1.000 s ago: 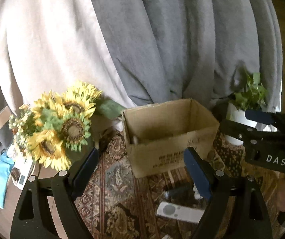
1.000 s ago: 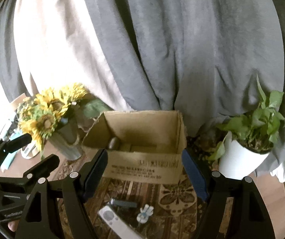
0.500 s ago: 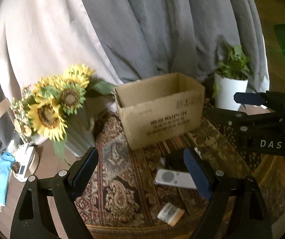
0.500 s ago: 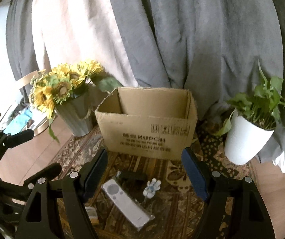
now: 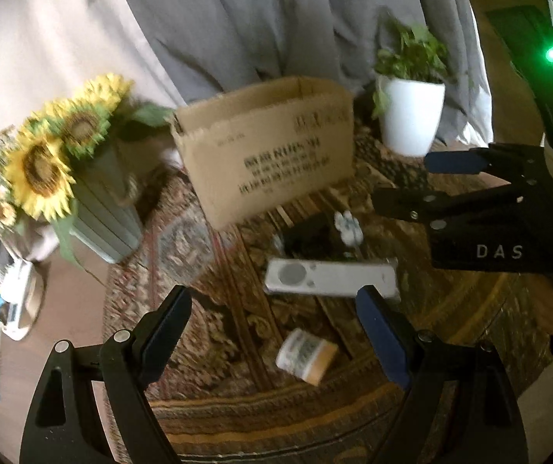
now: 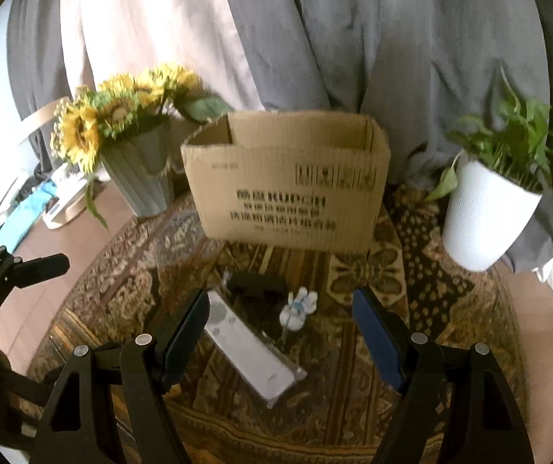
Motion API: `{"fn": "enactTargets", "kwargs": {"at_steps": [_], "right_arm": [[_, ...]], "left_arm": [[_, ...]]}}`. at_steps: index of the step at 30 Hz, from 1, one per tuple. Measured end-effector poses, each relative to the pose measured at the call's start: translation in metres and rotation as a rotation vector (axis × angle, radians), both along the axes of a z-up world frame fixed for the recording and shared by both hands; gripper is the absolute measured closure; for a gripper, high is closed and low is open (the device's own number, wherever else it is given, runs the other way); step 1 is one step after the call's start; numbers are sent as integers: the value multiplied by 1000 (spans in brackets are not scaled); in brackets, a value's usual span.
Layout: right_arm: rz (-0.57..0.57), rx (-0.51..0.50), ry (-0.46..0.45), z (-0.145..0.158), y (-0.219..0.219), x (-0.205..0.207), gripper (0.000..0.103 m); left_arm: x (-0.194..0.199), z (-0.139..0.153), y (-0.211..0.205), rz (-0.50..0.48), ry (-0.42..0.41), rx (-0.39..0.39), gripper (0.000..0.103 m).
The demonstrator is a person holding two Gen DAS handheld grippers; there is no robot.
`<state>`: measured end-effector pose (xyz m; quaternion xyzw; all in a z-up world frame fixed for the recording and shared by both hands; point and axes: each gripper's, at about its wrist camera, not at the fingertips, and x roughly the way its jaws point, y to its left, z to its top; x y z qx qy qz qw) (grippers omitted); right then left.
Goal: Organize rigid objects
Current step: 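Withdraw both grippers from the box toward the remote, then grasp the cream-lidded jar with the left gripper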
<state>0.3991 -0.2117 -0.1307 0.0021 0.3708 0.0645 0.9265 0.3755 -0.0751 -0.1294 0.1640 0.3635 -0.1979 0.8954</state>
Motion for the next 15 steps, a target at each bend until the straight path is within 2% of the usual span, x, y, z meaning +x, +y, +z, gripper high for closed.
{"fn": "enactTargets", "kwargs": {"at_steps": [10, 15], "right_arm": [[-2, -31, 89, -43, 4, 5, 26], [11, -45, 140, -62, 5, 10, 26]], "left_arm": [[1, -46, -3, -47, 128, 19, 17], [4, -66, -8, -76, 176, 32, 21]]}}
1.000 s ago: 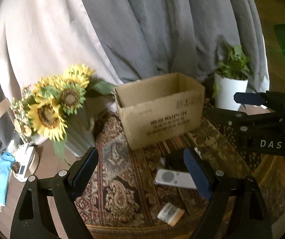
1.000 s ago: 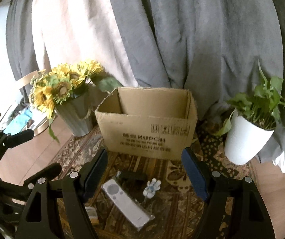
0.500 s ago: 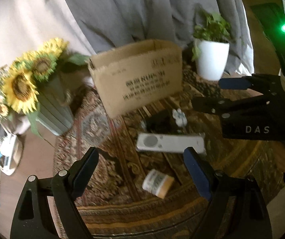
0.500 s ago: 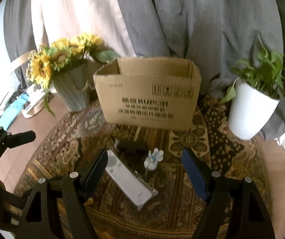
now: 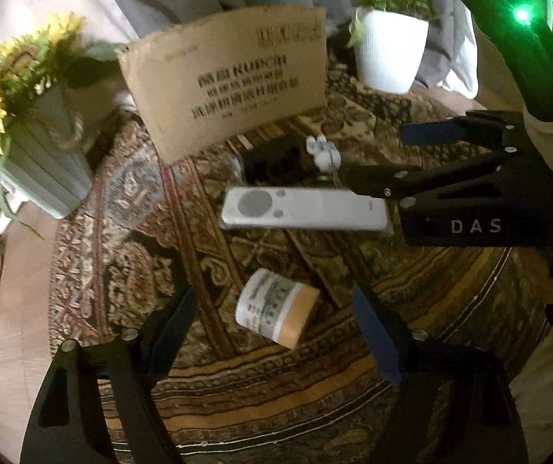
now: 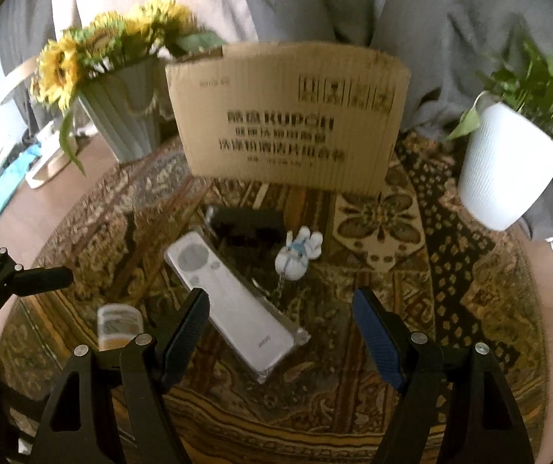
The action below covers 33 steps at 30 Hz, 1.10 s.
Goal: Organize rigid objects
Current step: 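Grasp the cream-lidded jar with the left gripper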
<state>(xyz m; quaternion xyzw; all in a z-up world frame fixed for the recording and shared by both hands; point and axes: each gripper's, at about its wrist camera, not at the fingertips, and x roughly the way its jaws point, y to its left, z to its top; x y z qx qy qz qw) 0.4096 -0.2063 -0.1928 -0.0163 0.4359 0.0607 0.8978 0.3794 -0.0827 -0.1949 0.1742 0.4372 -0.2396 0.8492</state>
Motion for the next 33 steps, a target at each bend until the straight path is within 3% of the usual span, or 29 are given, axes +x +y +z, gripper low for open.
{"fn": "enactTargets", "kwargs": {"at_steps": [19, 22, 27, 29, 31, 33], "right_arm": [[299, -86, 92, -43, 25, 21, 28], [333, -69, 116, -49, 28, 24, 39], [369, -67, 109, -51, 32, 23, 44], [381, -71, 104, -52, 33, 23, 50], [412, -85, 104, -51, 38, 21, 59], [446, -127, 97, -49, 44, 18, 62]], "left_arm": [[13, -31, -10, -37, 60, 33, 42], [17, -34, -9, -22, 77, 26, 47], [19, -34, -7, -6, 79, 5, 51], [20, -34, -5, 3, 85, -7, 52], [21, -34, -2, 10, 96, -21, 52], [21, -33, 0, 22, 104, -29, 52]]}}
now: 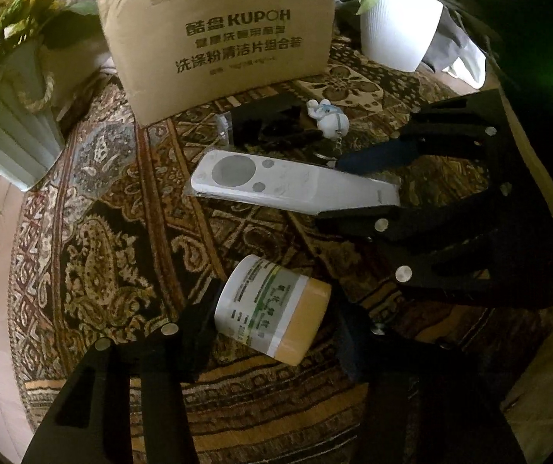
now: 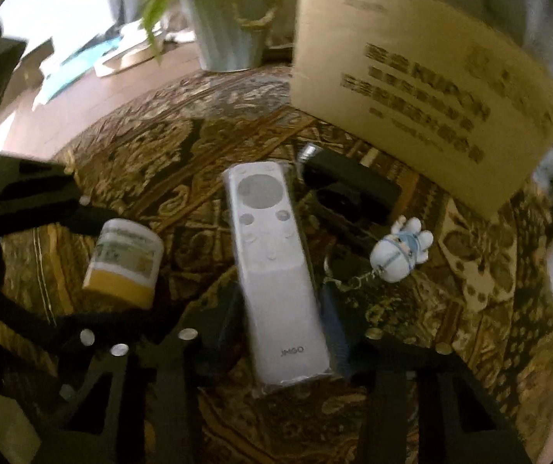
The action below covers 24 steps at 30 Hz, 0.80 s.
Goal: Organize rigid objects
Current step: 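Grasp the cream-lidded jar with the left gripper, then grasp the wrapped white remote with the right gripper while the left holds the jar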
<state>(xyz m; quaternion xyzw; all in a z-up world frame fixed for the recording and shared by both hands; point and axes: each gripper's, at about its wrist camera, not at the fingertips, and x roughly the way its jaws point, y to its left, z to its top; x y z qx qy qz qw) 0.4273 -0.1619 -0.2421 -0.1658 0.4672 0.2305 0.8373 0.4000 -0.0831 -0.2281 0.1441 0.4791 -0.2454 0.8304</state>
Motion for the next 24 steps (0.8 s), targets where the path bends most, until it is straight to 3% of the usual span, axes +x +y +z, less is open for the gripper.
{"fn": "enactTargets", "kwargs": {"at_steps": [8, 13, 24], "right_arm": [[-91, 68, 52, 6, -9, 1, 63], [-142, 119, 52, 15, -12, -4, 63], [-174, 161, -8, 37, -16, -7, 65]], "left_arm": [[6, 11, 18, 170, 44, -120, 52], [6, 25, 24, 251, -21, -122, 52], [8, 46, 27, 300, -79, -129, 52]]}}
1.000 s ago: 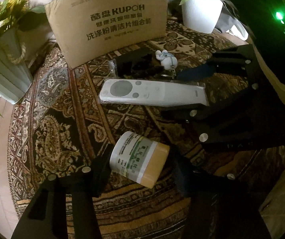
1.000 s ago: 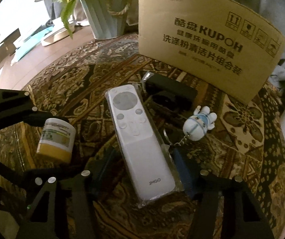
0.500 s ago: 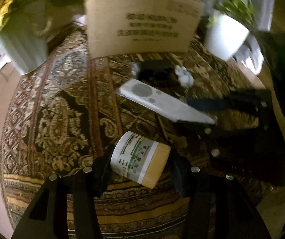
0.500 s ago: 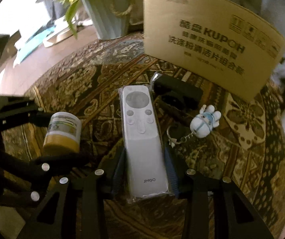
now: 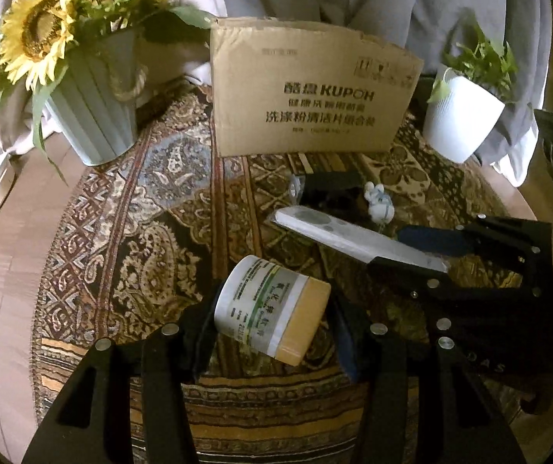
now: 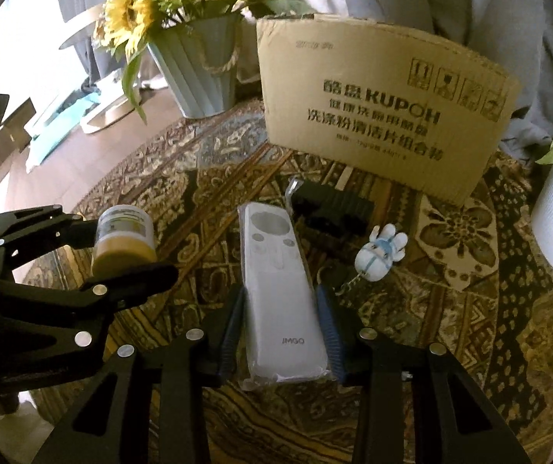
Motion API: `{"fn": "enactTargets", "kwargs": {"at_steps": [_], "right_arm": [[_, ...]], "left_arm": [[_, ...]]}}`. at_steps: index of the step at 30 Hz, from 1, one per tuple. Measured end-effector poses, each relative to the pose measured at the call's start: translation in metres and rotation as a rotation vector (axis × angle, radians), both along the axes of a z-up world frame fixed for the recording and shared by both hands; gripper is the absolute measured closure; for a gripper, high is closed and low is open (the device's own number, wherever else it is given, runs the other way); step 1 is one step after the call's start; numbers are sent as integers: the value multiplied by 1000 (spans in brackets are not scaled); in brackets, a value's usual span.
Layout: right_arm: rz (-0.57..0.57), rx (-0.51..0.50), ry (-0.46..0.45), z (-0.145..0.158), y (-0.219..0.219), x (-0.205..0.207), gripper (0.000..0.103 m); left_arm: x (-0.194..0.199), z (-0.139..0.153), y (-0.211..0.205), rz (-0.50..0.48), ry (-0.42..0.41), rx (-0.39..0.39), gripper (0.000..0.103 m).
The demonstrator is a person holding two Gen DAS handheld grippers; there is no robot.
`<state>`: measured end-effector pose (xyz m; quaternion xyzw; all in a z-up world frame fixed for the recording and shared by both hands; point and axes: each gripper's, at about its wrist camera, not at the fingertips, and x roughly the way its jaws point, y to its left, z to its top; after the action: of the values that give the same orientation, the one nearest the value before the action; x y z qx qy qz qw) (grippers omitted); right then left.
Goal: Organize rigid objects
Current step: 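Grasp the wrapped white remote with the right gripper while the left holds the jar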
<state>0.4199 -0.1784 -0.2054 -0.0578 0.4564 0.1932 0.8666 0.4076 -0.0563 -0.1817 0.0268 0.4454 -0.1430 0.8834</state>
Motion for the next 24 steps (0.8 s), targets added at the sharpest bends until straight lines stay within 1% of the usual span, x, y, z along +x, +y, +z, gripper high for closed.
{"fn": "enactTargets", "kwargs": {"at_steps": [10, 11, 13, 15, 17, 21, 22, 24], "right_arm": [[-3, 11, -37, 16, -3, -6, 67], [0, 13, -43, 18, -3, -8, 84], [8, -1, -68, 24, -1, -9, 95], [3, -2, -96, 31, -1, -10, 95], [-11, -6, -94, 30, -3, -7, 95], [-23, 9, -46, 19, -8, -1, 95], [-22, 18, -40, 18, -9, -1, 91], [-37, -5, -53, 16, -11, 0, 74]], "left_arm": [[-5, 14, -6, 11, -37, -4, 52], [-6, 15, -6, 11, -41, -8, 52], [-5, 18, -4, 23, -49, -20, 52], [-4, 19, -4, 29, -50, -26, 52], [-5, 19, -5, 32, -55, -16, 52], [-7, 17, -8, 23, -52, -9, 52], [-7, 16, -8, 23, -51, -7, 52], [-5, 14, -9, 30, -44, -2, 52]]}}
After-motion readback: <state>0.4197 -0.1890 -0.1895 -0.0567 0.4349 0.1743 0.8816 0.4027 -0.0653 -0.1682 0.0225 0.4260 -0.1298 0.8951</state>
